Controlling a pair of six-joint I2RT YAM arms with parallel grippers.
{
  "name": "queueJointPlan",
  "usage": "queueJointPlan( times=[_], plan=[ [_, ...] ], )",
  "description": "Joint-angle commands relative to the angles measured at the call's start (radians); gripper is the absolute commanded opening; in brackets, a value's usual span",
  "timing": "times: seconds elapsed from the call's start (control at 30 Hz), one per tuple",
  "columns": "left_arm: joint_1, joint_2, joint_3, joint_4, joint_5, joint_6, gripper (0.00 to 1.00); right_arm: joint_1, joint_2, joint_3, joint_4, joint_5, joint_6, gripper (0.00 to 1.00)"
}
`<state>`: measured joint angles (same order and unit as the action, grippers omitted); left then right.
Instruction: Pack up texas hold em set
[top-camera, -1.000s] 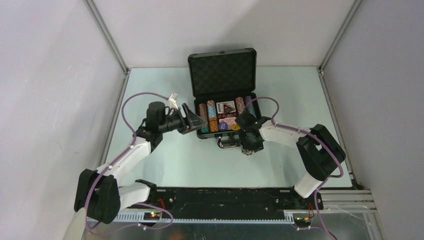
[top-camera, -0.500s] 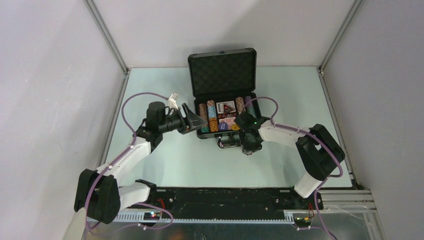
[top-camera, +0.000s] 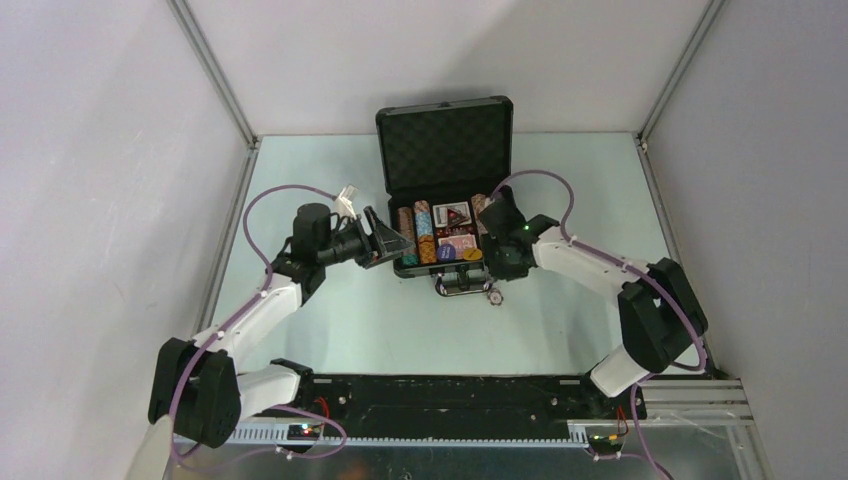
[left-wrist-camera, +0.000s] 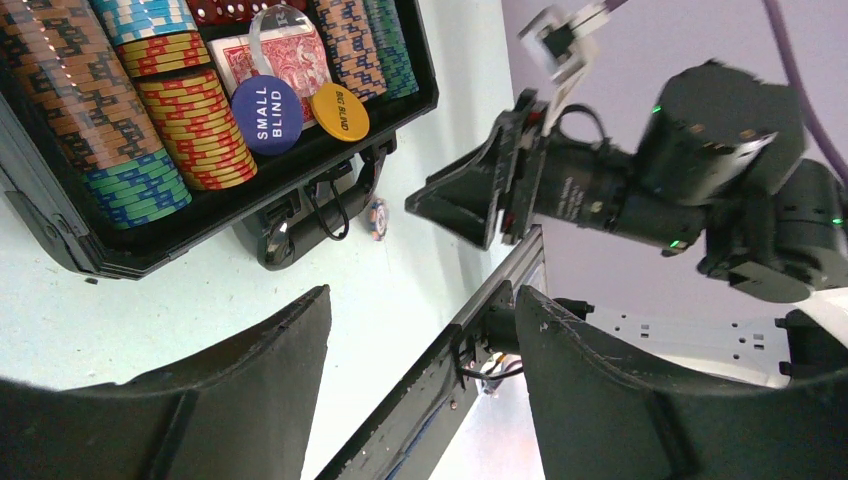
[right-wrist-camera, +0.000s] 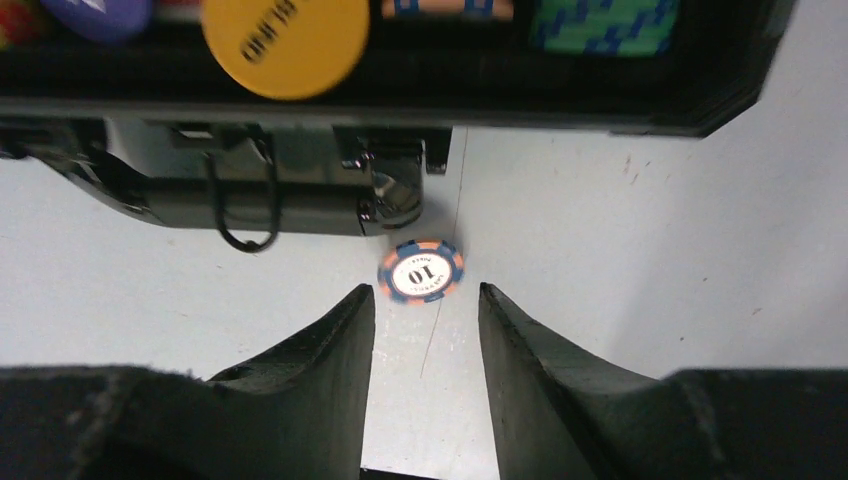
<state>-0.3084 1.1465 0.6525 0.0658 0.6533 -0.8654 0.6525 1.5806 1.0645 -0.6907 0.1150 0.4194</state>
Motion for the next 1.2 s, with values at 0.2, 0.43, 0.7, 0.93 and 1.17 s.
queueJointPlan(
  times=[0.2, 0.43, 0.7, 0.93, 1.17],
  plan=[
    [-0.006, 0.0, 0.001, 0.029, -0.006, -0.007, 0.72, -0.063, 0.054, 0.21, -0.055, -0.009, -0.07, 0.51],
    [-0.007, 0.002, -0.001, 0.029, -0.008, -0.006, 0.72, -0.038, 0.008, 0.094, -0.027, -0.028, -0.038, 0.67],
    [-0.007, 0.009, -0.004, 0.029, -0.011, -0.005, 0.72, -0.02, -0.032, -0.067, 0.047, -0.061, -0.001, 0.72],
    [-0.006, 0.007, -0.004, 0.029, -0.011, -0.004, 0.72, 0.021, 0.041, -0.07, 0.082, -0.046, 0.015, 0.68],
    [-0.007, 0.005, -0.007, 0.028, -0.012, -0.005, 0.72, 0.039, 0.083, -0.071, 0.09, -0.02, 0.02, 0.66]
  ],
)
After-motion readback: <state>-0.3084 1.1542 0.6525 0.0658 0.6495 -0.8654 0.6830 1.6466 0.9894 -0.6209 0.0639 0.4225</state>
